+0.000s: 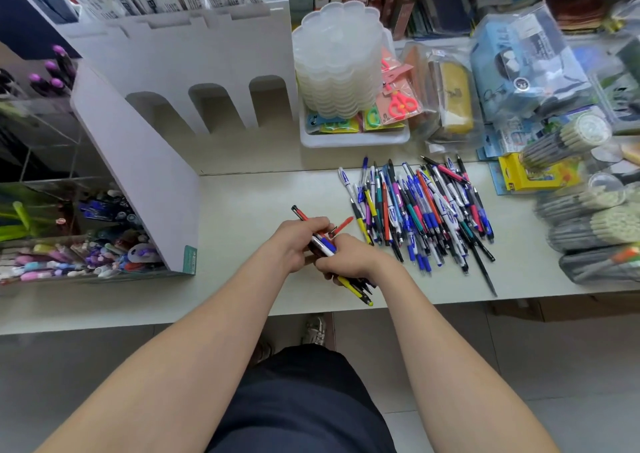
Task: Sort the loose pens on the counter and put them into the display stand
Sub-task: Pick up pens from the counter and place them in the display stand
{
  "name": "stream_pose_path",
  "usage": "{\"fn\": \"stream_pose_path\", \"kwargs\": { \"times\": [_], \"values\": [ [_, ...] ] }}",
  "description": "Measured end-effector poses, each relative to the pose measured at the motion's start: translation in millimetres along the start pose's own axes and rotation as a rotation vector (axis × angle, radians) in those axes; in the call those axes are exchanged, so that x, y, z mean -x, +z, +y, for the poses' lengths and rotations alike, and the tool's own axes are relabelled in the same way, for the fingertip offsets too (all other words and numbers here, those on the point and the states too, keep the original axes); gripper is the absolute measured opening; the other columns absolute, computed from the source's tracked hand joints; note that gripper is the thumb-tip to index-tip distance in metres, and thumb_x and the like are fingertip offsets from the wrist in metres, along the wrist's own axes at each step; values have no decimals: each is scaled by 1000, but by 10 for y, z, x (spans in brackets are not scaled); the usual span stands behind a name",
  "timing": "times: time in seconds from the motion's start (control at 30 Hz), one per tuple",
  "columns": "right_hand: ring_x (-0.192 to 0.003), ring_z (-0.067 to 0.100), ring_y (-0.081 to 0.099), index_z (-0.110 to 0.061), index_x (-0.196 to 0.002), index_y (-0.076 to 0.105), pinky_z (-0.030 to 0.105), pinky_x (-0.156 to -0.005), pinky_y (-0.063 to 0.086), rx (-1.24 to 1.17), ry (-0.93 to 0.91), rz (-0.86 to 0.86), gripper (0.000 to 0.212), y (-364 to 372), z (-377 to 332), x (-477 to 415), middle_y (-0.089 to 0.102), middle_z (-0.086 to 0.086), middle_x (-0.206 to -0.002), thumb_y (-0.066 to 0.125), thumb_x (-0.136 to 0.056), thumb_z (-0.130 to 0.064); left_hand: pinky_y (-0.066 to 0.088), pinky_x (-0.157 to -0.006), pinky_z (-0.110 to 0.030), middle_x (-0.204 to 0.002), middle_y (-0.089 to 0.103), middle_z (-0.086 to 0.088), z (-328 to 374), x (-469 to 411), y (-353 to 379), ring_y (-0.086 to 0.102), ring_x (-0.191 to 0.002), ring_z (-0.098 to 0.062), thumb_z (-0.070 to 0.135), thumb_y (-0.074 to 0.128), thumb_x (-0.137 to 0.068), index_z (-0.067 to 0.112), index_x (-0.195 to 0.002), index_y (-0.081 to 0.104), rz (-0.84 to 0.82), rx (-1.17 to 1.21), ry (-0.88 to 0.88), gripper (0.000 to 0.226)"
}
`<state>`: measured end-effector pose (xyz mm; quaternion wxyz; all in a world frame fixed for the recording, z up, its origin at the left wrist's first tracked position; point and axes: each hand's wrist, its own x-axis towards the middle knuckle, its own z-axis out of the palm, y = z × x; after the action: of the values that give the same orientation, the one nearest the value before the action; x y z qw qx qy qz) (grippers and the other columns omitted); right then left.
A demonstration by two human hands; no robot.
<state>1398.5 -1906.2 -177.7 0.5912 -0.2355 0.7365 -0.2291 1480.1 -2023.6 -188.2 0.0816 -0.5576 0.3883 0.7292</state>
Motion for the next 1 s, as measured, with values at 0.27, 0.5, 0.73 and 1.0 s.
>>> {"fn": "stream_pose_path", "kwargs": {
  "times": [0.27,0.5,0.73,1.0],
  "values": [
    [-61,18,66,-7,-101,62,31,-62,58,182,99,3,18,-159,174,145,75,6,-83,70,-91,-19,58,-85,-41,-99,83,-2,-84,-97,63,76,-97,-27,27,58,-108,9,-119,65,61,-3,20,22],
    [-71,24,67,-10,-106,57,38,-68,58,389,99,63,19,-155,326,191,71,13,-96,64,-94,-22,45,-51,-28,-80,54,-6,-93,-184,-26,46,-55,-18,14,47,-106,12,-109,61,282,180,185,14],
    [-79,22,56,-16,-100,49,34,-61,43,648,99,151,12,-54,435,202,56,7,-97,59,-94,-15,38,-53,-25,-96,78,-5,-179,-134,288,60,-68,-15,42,78,-93,8,-102,72,84,-502,141,35],
    [-75,28,65,-13,-95,58,35,-59,48,440,36,177,13,-62,645,295,64,11,-93,65,-91,-22,38,-64,-31,-85,61,-6,-92,-82,372,50,-72,-21,22,59,-103,6,-108,70,114,-437,270,20]
  ]
}}
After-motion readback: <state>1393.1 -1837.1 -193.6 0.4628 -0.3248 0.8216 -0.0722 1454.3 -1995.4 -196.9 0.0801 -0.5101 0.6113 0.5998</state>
